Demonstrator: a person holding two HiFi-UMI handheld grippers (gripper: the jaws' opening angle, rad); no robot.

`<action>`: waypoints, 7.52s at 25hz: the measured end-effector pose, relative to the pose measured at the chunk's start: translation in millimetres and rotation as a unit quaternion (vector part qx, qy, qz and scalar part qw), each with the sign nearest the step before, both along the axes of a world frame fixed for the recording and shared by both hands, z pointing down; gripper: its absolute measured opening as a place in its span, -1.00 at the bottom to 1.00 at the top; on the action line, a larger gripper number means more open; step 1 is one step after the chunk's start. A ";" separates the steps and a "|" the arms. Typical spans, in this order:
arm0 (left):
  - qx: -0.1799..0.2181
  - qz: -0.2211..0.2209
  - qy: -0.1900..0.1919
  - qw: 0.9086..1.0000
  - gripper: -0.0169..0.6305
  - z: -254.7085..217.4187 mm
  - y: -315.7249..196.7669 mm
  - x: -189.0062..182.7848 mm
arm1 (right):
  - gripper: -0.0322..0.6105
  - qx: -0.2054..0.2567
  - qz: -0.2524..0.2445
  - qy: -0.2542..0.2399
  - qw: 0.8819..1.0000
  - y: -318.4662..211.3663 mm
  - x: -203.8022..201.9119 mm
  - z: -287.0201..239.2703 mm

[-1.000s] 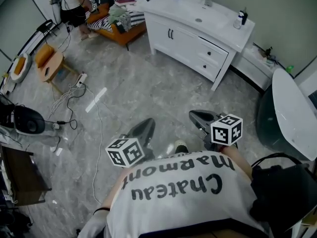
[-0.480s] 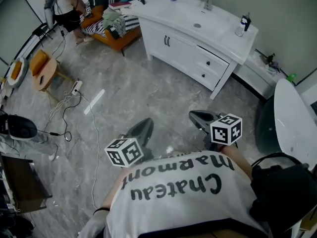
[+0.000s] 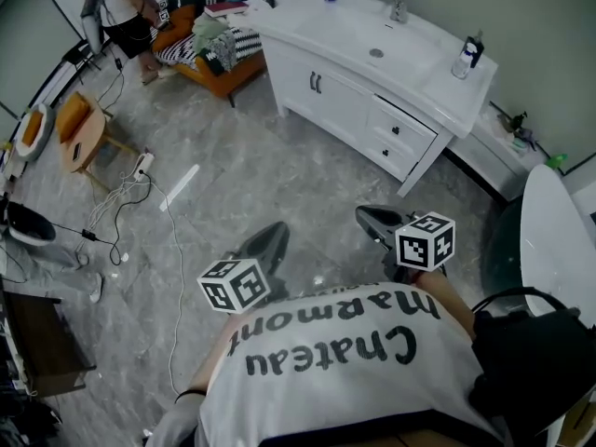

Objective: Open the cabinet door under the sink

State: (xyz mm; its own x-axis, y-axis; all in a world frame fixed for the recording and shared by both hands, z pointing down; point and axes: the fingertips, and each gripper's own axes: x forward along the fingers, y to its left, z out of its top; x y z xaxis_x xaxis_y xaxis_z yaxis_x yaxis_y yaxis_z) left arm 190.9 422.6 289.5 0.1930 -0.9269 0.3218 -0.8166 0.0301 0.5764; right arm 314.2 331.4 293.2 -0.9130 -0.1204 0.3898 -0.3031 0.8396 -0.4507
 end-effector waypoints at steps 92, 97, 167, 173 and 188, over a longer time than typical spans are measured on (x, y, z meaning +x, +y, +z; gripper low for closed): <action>-0.034 0.298 -0.213 0.930 -0.92 112.6 -559.2 -265.2 | -0.88 -0.016 0.099 0.070 0.992 -494.4 -314.3 139.7; -0.088 0.322 -0.228 0.915 -0.92 149.4 -578.9 -272.4 | -0.88 -0.039 0.090 0.100 0.990 -505.2 -313.7 164.8; -0.005 0.560 -0.217 0.799 -0.53 347.1 -688.6 -236.0 | -0.68 0.024 0.383 0.009 0.923 -604.9 -347.5 311.9; 0.013 0.589 -0.257 0.766 -0.53 349.0 -684.0 -233.7 | -0.75 0.018 0.374 0.030 0.927 -604.5 -351.4 314.0; 0.007 0.630 -0.296 0.718 -0.60 353.9 -650.8 -250.7 | -0.80 0.010 0.294 0.109 0.950 -559.0 -359.2 321.6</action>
State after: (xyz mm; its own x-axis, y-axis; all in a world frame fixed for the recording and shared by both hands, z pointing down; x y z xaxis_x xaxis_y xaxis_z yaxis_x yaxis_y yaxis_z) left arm -59.8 -228.1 643.4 0.7146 -0.1415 0.6851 -0.2935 -0.9496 0.1100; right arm -45.0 -227.6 614.8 -0.5839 -0.5939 0.5535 -0.8062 0.5042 -0.3095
